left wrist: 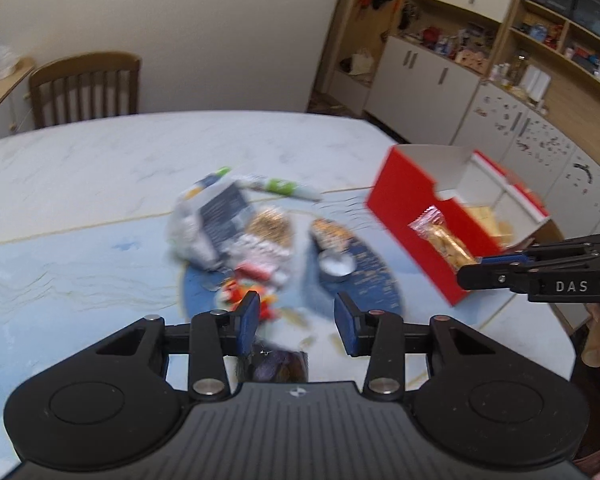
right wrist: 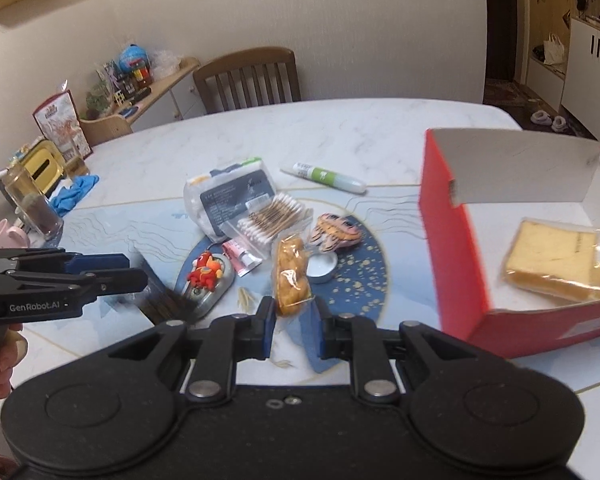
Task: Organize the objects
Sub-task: 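Lift both packets and carry them over the red box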
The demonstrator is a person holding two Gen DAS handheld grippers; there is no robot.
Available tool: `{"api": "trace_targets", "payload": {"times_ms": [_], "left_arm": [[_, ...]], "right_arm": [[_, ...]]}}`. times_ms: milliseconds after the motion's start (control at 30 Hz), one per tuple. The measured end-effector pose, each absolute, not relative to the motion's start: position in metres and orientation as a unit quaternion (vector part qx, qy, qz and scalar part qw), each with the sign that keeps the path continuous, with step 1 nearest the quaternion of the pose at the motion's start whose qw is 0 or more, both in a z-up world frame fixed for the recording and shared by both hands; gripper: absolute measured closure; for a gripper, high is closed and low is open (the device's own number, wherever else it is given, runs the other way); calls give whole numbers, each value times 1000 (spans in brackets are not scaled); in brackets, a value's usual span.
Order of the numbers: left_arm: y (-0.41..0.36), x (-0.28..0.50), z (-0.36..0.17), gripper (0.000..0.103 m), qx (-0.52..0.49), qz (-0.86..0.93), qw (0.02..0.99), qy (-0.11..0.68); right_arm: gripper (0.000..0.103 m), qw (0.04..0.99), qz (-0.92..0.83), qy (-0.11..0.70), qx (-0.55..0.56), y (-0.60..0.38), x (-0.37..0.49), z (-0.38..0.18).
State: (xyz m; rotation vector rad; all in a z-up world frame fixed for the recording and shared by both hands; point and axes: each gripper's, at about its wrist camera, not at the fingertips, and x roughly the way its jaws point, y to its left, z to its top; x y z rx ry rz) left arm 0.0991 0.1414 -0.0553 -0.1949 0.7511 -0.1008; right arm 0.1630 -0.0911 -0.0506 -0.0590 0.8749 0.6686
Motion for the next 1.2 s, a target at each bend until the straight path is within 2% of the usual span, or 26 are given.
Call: {"api": "trace_targets", "payload": {"times_ms": [67, 233, 300, 333, 367, 567, 767, 867, 1033, 1200], "left_arm": [[127, 105, -55, 67, -81, -59, 926, 365], [106, 115, -66, 66, -69, -72, 918, 384], [92, 114, -71, 57, -23, -80, 918, 389], [85, 114, -75, 44, -6, -84, 915, 395], [80, 114, -79, 37, 5, -89, 913, 398], [73, 118, -102, 29, -10, -63, 899, 433], [72, 121, -123, 28, -6, 16, 895, 445], [74, 122, -132, 24, -14, 41, 892, 451], [81, 125, -144, 23, -64, 53, 883, 462], [74, 128, -147, 24, -59, 57, 886, 456]], "right_arm": [[85, 853, 317, 413, -25, -103, 165, -46], [85, 854, 316, 413, -25, -129, 171, -42], [85, 852, 318, 415, -26, -139, 174, -42], [85, 852, 318, 416, -27, -143, 175, -43], [85, 851, 318, 417, -26, -147, 176, -43], [85, 846, 328, 420, -22, -163, 182, -44], [85, 841, 339, 421, -21, -172, 189, -45], [85, 839, 346, 420, -25, -174, 190, -44], [85, 837, 353, 417, -29, -177, 193, -42], [85, 836, 358, 416, -31, -181, 196, -41]]}}
